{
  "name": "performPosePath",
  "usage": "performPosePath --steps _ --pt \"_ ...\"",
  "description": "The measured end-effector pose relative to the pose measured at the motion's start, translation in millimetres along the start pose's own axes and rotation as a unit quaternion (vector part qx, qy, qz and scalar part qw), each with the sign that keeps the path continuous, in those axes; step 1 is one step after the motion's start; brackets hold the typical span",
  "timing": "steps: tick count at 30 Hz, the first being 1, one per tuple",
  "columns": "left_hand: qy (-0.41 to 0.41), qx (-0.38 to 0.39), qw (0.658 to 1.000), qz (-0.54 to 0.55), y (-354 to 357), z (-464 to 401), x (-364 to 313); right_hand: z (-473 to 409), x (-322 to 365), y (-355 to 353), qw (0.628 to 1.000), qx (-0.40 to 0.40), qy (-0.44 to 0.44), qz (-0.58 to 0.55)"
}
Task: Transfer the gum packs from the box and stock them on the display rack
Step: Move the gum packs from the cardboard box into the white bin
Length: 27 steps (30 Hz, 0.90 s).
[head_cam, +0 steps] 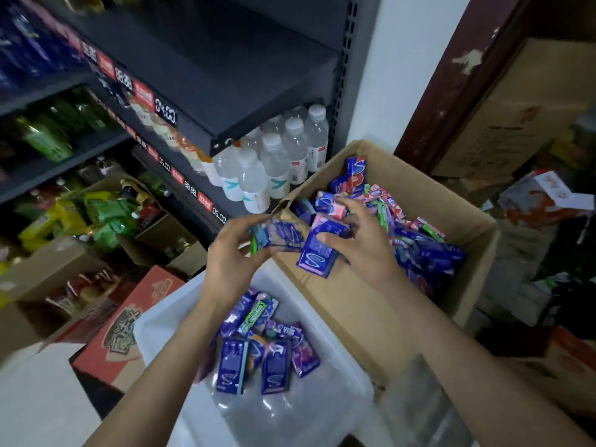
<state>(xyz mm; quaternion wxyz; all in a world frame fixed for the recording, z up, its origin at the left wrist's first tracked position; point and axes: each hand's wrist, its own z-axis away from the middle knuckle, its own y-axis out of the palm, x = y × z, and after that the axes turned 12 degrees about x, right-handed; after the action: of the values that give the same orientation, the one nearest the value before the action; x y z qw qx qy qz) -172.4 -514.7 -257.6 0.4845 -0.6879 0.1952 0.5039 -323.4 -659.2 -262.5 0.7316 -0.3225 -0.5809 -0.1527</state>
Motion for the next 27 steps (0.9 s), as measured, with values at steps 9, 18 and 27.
performPosePath --steps 9,18,27 --pt "-0.081 0.149 0.981 -0.098 -20 96 101 59 -43 127 0.975 0.105 0.109 0.164" --pt "-0.083 0.204 0.945 -0.240 -13 115 134 78 -65 148 0.948 0.084 0.175 0.252" --pt "-0.054 0.160 0.978 -0.122 -1 73 78 72 -36 90 0.988 -0.013 0.095 0.124"
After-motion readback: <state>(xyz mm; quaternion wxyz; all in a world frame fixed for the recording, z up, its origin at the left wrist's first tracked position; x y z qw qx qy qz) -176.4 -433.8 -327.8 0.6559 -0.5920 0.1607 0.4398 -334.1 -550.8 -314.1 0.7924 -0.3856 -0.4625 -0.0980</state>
